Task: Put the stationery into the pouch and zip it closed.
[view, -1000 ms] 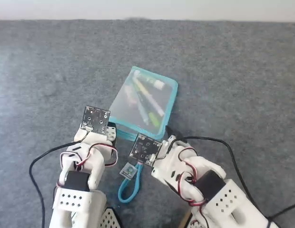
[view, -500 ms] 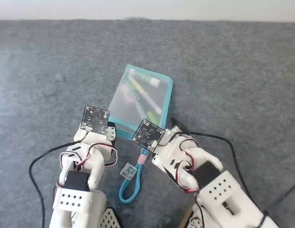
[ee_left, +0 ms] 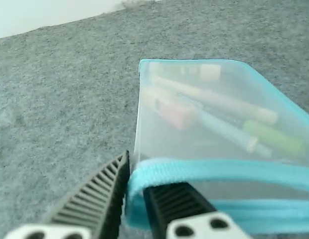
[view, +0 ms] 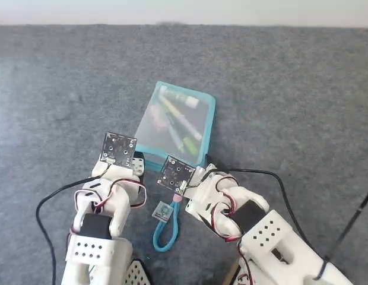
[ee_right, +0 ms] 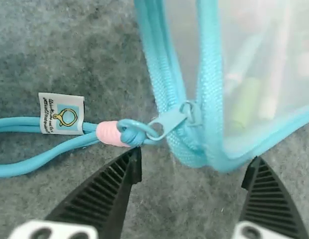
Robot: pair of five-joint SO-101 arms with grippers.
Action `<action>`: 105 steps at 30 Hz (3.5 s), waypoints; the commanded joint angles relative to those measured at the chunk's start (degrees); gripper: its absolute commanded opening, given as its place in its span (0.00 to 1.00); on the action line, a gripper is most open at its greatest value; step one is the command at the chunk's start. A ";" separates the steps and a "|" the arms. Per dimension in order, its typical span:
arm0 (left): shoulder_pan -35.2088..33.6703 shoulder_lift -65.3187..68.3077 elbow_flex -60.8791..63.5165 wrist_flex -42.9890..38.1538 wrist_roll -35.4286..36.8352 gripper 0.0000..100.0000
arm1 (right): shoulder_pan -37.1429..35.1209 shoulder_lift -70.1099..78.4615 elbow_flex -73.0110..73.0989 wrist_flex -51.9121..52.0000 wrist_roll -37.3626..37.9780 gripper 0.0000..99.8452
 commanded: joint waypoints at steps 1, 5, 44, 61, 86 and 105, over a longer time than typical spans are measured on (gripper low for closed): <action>-0.26 0.18 -3.65 0.44 0.88 0.01 | 0.84 0.66 -0.79 -1.01 0.53 0.33; -0.26 0.18 -3.65 0.44 0.88 0.01 | 2.51 0.66 -1.93 -1.71 0.53 0.33; 1.76 -0.26 -2.95 0.18 0.79 0.01 | 16.48 24.57 -26.55 -5.49 -1.93 0.01; -4.57 -0.35 -16.75 14.95 2.29 0.16 | 16.66 25.80 -31.82 -0.22 -6.68 0.01; 13.19 -14.33 -5.93 16.00 -6.24 0.20 | 10.68 31.25 -47.82 16.57 -11.78 0.01; 12.22 -12.66 -4.00 12.48 -3.78 0.20 | 4.88 14.20 -32.35 13.14 -9.76 0.01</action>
